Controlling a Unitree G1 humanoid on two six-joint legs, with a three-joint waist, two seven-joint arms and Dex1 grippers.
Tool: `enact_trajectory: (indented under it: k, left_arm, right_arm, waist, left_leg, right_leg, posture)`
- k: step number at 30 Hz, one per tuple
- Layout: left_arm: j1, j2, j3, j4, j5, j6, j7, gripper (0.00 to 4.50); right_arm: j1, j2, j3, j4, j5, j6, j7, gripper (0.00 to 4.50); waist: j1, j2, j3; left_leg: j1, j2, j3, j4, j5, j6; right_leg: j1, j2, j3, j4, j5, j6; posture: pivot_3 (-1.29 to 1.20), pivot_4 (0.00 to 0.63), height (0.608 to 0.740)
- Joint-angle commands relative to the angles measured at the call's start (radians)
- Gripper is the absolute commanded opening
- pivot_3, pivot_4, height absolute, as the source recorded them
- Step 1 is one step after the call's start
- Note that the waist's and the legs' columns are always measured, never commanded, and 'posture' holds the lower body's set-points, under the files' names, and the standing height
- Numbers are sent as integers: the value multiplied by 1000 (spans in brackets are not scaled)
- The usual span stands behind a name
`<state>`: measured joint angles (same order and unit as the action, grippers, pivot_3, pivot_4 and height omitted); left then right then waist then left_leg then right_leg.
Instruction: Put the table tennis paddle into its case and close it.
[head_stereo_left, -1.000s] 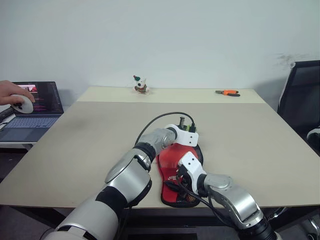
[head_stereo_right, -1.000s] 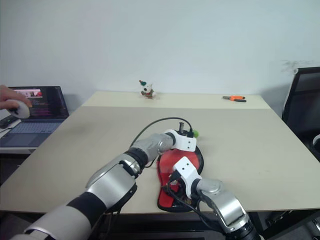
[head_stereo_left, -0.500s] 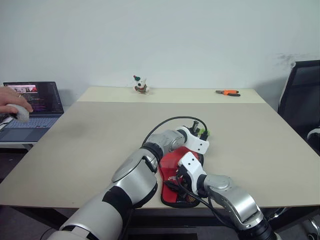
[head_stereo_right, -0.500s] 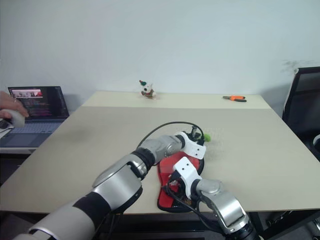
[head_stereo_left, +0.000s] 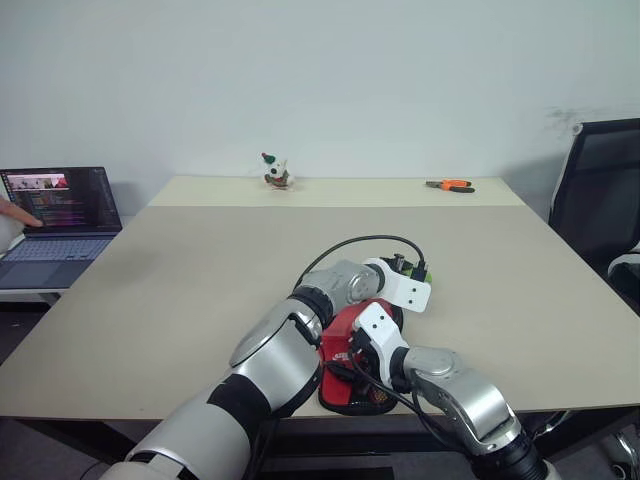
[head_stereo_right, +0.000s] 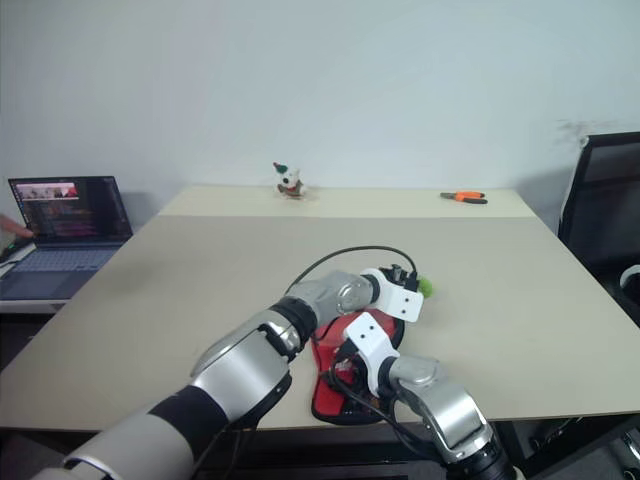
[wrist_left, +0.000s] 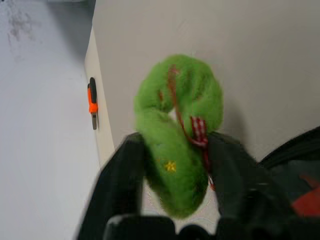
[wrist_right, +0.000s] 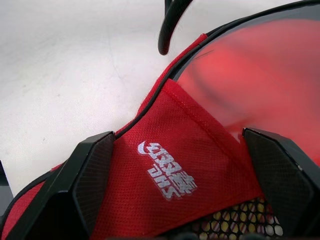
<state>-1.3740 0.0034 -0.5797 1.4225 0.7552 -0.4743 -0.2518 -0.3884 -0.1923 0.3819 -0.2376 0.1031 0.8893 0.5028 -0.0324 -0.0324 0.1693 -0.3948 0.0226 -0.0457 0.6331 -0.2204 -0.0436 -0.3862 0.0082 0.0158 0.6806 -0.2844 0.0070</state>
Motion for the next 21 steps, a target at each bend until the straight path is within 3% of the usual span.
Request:
enact_trajectory:
  k: [1, 8, 12, 16, 21]
  left_arm:
    - [-13, 9, 108, -34, -115, 16, -90, 2394]
    - [-28, 68, 229, -53, -230, 16, -196, 2394]
    - [-40, 91, 351, -72, -360, 26, -289, 2394]
    - [-29, 128, 436, -99, -457, 32, -405, 2394]
    - [44, 195, 521, -150, -583, 92, -636, 2394]
  right_arm:
    - [31, -2, 40, 181, 4, 69, 12, 4500]
    - [-71, 34, 15, 310, -4, 1, 32, 4500]
    - [-115, 32, -13, 339, 6, -24, 54, 4500]
    - [-140, 27, -57, 290, 39, -12, 76, 4500]
    - [-155, 41, -160, 58, 210, 79, 144, 4500]
  waist:
    - [-3, 0, -1]
    - [-16, 1, -3]
    - [-16, 1, -3]
    - [-15, 1, -2]
    - [-16, 2, -1]
  left_leg:
    - [1, 1, 1, 0, 0, 0]
    - [14, 3, 4, -3, 0, 0]
    - [13, 4, 4, -3, 0, 0]
    - [10, 3, 5, -3, 0, 0]
    - [2, 4, 5, -4, 0, 0]
  right_leg:
    - [0, 0, 1, 0, 0, 0]
    - [9, 3, 3, 0, 0, 0]
    - [9, 3, 3, 0, 0, 0]
    - [7, 3, 3, -1, 0, 0]
    - [-1, 3, 3, 0, 0, 0]
  posture:
    - [0, 150, 740]
    - [0, 150, 740]
    - [0, 150, 740]
    - [0, 150, 740]
    - [0, 150, 740]
